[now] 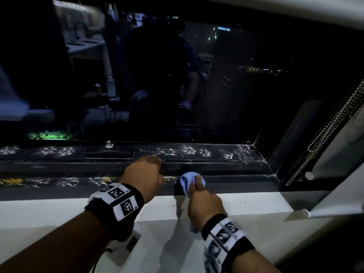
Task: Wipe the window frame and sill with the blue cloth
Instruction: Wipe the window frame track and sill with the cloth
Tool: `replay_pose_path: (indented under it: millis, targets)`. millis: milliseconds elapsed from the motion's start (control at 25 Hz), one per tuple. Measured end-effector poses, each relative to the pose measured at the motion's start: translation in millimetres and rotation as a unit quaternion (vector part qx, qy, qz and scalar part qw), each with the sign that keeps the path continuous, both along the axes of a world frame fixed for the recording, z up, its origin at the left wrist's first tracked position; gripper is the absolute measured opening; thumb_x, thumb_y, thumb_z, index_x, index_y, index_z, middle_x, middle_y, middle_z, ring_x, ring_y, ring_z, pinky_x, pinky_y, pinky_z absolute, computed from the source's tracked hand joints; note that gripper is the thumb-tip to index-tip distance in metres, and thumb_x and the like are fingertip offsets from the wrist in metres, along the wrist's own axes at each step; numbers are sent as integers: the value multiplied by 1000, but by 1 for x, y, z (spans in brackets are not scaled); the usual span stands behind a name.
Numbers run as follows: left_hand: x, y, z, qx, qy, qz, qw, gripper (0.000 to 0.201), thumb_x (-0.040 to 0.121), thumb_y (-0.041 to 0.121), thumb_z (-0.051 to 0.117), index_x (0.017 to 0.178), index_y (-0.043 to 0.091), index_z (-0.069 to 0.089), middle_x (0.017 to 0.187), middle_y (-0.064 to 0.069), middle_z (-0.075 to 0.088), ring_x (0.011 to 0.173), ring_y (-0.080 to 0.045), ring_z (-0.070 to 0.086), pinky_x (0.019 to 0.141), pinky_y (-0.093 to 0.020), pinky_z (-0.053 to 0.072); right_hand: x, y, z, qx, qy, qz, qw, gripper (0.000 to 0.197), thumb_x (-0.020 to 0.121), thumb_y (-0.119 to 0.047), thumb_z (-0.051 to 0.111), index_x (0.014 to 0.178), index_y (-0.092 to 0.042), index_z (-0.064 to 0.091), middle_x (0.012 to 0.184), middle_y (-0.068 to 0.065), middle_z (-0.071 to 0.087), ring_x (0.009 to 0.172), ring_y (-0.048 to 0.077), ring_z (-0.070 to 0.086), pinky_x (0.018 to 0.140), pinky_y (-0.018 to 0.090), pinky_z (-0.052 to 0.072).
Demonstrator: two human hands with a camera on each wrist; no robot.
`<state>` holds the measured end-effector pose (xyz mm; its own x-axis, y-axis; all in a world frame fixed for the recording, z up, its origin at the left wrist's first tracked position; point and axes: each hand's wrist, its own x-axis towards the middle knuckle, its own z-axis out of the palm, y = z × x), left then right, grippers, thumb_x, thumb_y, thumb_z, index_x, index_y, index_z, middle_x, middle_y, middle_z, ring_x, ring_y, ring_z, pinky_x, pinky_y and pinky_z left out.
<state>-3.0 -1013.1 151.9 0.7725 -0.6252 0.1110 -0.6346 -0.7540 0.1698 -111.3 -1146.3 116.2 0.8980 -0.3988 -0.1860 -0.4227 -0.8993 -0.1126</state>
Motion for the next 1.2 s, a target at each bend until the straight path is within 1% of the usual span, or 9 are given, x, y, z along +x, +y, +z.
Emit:
replay_pose_path:
  millis: [120,320,440,560,640,800,1040,1120,1200]
  targets:
    - [0,2,2,-7,-3,-6,1000,45,88,28,44,131,16,43,143,0,40,129,-19,37,104,-35,38,-15,-25,9,4,-47,-66,997,57,89,-8,40,143,-15,25,137,13,49,108,32,59,87,38,46]
    - [-2,2,1,0,-7,-7,1000,51,91,31,41,139,18,32,150,2,30,135,-16,28,106,-32,32,9,-3,-7,-6,-10,-131,991,68,91,-3,40,144,7,-2,155,24,4,110,35,57,86,41,48]
    - [-1,3,2,-1,4,-10,1000,52,91,31,41,140,18,31,151,1,28,136,-17,27,107,-33,32,10,15,-13,4,-6,-40,999,66,91,-1,37,148,-3,2,156,20,-6,110,34,56,86,42,47]
    - [0,3,2,0,11,-14,1000,52,90,30,42,139,18,33,151,0,29,136,-18,28,108,-33,31,-6,4,-8,18,-20,30,999,61,88,-8,41,145,-16,19,152,12,26,108,32,58,87,41,46]
    - [0,5,3,0,12,-18,1000,51,90,30,41,139,18,33,151,1,29,136,-18,27,109,-33,32,-8,-12,1,25,-43,-65,997,57,88,-10,41,142,-18,23,138,12,48,107,31,60,86,38,46]
    - [0,4,2,-1,7,-18,1000,51,91,31,41,139,18,32,150,1,30,135,-18,28,108,-34,32,8,3,3,19,-12,-115,993,69,89,-2,41,147,-4,3,157,14,6,115,35,54,90,39,44]
    - [3,9,4,9,9,-35,999,50,91,30,41,139,18,33,149,0,32,134,-18,31,108,-33,33,-9,-4,-1,70,-92,-14,993,59,81,-5,45,134,-27,33,121,11,61,100,31,63,80,34,49]
    - [3,11,5,3,8,-38,999,48,91,30,42,137,18,34,148,1,34,133,-18,32,107,-35,35,-5,-10,0,48,-88,-93,991,63,82,-3,49,138,-22,27,114,14,64,97,31,64,78,35,49]
    - [4,11,4,0,3,-41,999,49,91,30,41,139,19,33,149,1,32,134,-18,31,107,-36,35,4,4,-3,31,-40,-112,992,75,84,-2,52,146,-11,11,139,18,45,107,33,59,86,38,47]
